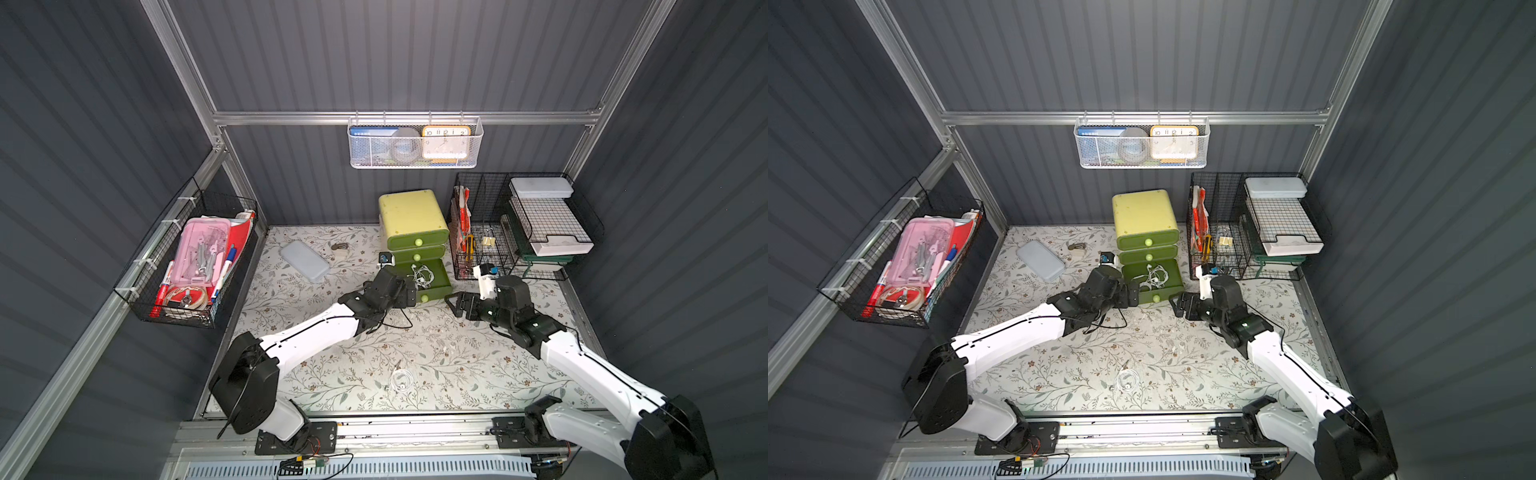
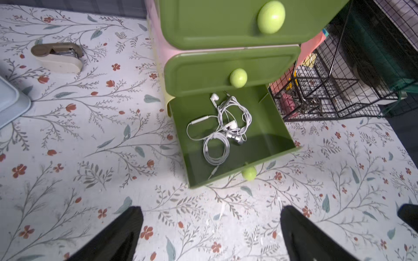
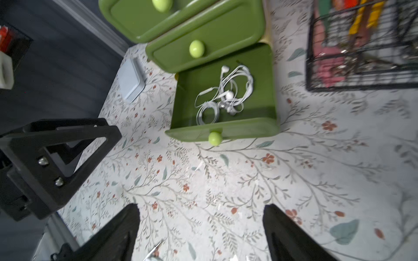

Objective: Place the wired earphones into the drawer by color
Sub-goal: Pick up the wired earphones from the center of the board.

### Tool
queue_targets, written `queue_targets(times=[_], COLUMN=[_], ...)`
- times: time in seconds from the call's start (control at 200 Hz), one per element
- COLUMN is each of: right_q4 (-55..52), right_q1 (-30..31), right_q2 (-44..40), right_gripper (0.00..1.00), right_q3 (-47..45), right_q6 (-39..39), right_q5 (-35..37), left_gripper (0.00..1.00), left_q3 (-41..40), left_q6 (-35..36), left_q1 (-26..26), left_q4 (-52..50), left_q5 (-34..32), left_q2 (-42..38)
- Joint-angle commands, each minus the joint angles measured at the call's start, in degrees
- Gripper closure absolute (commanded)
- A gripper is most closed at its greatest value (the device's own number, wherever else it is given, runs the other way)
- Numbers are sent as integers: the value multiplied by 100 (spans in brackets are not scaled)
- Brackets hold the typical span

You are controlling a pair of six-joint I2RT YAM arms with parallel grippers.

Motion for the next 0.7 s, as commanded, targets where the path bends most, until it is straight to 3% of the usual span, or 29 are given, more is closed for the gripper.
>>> queue_targets(times=[0.0,0.125,0.265,0.695], right_q4=[-976,-1515,-1880,-2791], right_q1=[629,1660,2416,3901], right_q2=[212,537,912,1870], right_gripper=[11,12,13,24], right_q3=[294,556,764,1413], right_q6=[-169,-197,56,434], right_q5=[-306,241,654,1716], left_gripper=[1,1,1,1], left_q3=[-408,-936,-1504,-2482], left_q6=[-72,-105,-209,-560], left_q1=[48,92,137,147], left_q4=[294,422,597,1038], left_q5=[93,6,-198,-549], left_q2=[-482,-1006,-1536,-2931])
